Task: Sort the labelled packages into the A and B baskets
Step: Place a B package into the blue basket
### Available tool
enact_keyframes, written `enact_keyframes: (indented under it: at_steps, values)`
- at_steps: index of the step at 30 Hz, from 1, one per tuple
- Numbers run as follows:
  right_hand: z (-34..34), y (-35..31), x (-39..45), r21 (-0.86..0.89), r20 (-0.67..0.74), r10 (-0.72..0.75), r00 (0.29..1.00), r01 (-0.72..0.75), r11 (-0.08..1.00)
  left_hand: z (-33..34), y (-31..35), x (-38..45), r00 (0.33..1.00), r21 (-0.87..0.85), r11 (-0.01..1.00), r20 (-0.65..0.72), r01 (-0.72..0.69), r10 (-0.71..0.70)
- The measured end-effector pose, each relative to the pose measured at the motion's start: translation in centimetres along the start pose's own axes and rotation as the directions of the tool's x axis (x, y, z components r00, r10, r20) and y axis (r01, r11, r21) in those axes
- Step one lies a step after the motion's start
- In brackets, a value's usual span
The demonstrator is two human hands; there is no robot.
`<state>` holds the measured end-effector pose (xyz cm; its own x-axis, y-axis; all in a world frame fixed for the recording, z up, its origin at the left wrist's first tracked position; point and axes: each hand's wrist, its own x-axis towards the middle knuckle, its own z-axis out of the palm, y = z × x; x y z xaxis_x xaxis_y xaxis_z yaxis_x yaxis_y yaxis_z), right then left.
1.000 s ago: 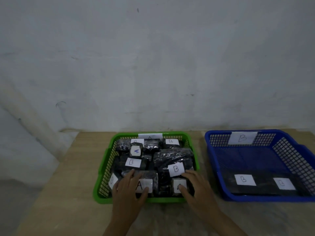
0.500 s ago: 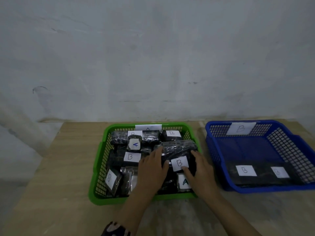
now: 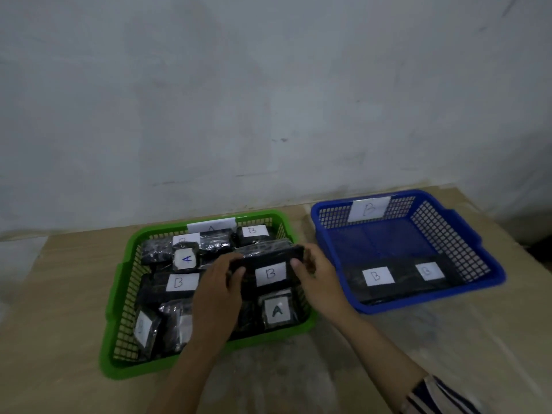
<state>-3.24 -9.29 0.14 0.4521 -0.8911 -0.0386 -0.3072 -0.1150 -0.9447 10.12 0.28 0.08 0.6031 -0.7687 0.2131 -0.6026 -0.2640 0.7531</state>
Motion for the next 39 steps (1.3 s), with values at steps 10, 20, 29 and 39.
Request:
enact_keyframes:
  at_steps: [10, 20, 29, 39]
  values:
    - [-5.7, -0.1, -0.5, 0.143, -0.131, -0.025, 0.991, 0.044, 0.989, 2.7, 4.9, 0.8, 0.995, -0.245, 0.969, 0.078, -0.037, 0.057]
    - [-22.5, 9.0, 1.1, -0.333, -0.387, -0.035, 0.922, -0.104, 0.937, 13.9, 11.9, 1.5, 0.996, -0.258, 0.966, 0.079, -0.009, 0.03]
    - [-31.9, 16.9, 2.6, -0.67, -0.243, 0.033, 0.97, -0.192, 0.717, 26.3, 17.5, 0.4, 0.968, -0.061, 0.998, 0.252, 0.018, -0.001]
    - [-32.0, 18.1, 2.6, -0.471, -0.241, 0.053, 0.969, -0.165, 0.867, 32.7, 19.9, 2.5, 0.92, 0.145, 0.989, 0.391, -0.038, -0.022]
